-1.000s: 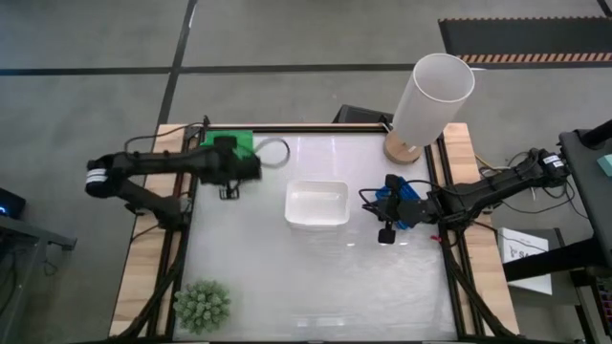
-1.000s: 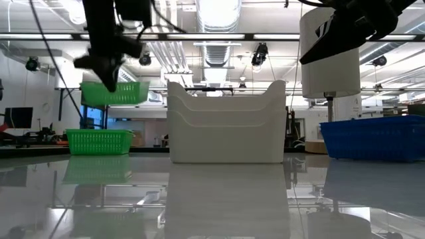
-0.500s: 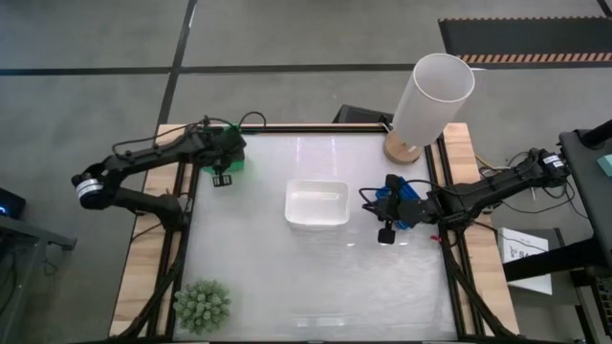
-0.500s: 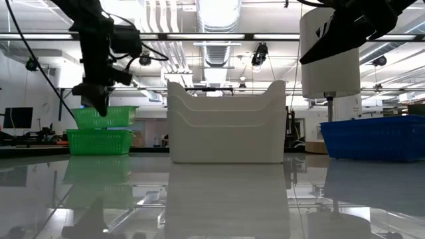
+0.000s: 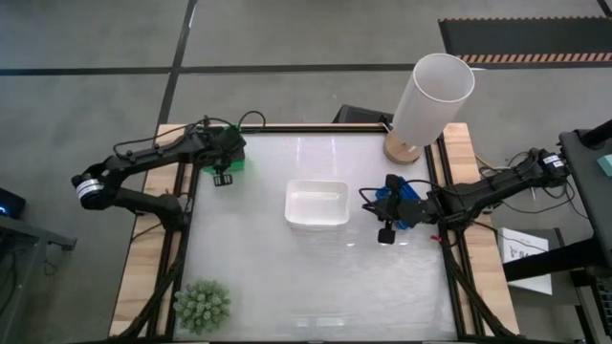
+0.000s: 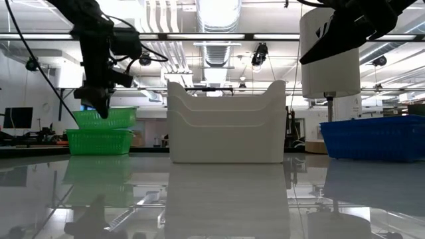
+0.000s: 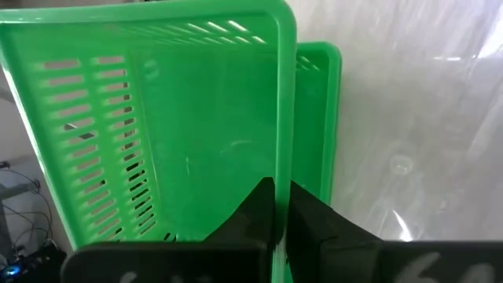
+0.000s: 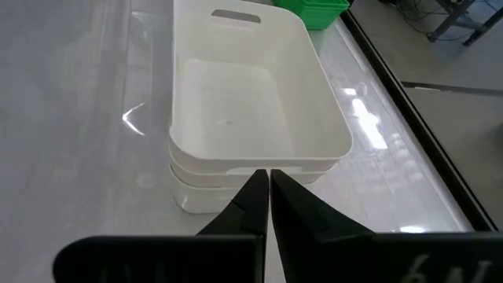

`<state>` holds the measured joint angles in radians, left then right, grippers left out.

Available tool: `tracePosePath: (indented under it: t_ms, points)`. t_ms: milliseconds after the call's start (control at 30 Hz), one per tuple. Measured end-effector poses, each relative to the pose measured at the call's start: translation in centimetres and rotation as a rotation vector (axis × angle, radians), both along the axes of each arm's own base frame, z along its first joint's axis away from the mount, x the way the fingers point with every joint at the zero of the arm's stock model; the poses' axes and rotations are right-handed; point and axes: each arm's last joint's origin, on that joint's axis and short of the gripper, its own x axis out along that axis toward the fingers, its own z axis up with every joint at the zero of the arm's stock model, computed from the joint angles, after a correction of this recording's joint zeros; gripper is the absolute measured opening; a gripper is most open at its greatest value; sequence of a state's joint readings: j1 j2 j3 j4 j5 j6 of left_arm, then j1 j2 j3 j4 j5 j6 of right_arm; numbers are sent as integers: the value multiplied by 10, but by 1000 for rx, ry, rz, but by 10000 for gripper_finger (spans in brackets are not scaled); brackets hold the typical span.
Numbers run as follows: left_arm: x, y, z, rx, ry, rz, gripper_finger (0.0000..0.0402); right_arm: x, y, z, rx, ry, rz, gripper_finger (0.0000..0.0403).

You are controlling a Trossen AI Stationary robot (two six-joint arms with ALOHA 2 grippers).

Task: Stack baskets by color
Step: Stack the bottom green bin on the top green bins, then return to Home Position

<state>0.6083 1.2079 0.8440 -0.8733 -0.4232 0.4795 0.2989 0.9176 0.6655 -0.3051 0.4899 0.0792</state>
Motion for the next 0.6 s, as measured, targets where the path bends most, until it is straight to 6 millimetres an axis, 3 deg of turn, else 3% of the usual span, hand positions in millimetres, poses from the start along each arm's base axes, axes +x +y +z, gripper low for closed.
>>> tracePosePath:
  t_ms: [100,400,600]
  points:
    - [0,0,0,0,-2,3,11,0,0,0,4,-1,-3,9]
    - [0,0,0,-5,-20,24,96,0,0,0,8,0,-6,9]
    - [4,1,8,-22,-81,31,116,0,0,0,11,1,-8,9]
